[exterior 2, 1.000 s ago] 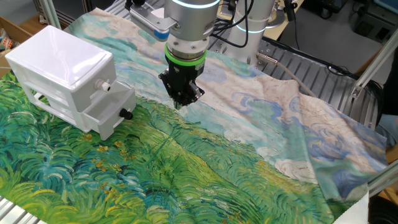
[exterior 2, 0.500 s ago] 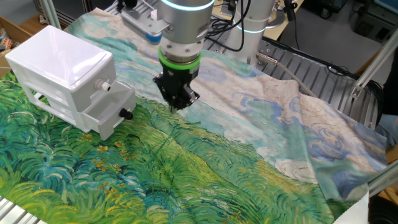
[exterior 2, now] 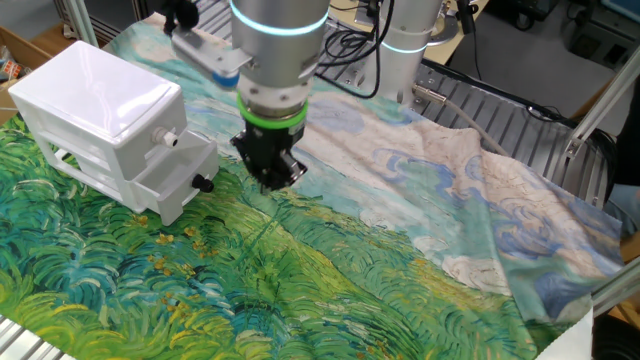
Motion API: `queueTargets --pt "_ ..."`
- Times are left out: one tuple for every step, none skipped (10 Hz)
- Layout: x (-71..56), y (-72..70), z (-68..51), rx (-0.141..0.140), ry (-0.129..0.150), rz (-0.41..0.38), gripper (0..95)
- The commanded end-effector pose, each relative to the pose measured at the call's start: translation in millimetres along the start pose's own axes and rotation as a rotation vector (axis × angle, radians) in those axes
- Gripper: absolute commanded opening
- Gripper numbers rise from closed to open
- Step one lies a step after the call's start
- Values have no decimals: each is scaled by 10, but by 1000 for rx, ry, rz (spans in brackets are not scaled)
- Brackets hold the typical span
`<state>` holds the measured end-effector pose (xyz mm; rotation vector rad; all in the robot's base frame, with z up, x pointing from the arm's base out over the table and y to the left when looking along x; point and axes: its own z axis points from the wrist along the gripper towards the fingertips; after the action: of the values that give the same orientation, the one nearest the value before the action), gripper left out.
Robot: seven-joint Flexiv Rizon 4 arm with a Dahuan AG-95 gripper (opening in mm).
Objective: Use the gripper to push and close the drawer
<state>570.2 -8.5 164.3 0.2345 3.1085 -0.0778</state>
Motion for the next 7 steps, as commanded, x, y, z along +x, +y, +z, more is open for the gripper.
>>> queueTargets --pt "-62 -50 45 11 -1 -2 0" --pt "-103 -102 100 11 -1 -2 0" --pt "-125 -143 151 11 2 5 0" --pt "-148 -212 226 11 2 8 0" --pt "-177 -293 304 11 1 7 0" --pt "-202 -334 341 11 0 3 0" --pt "-279 -416 394 16 -2 -10 0"
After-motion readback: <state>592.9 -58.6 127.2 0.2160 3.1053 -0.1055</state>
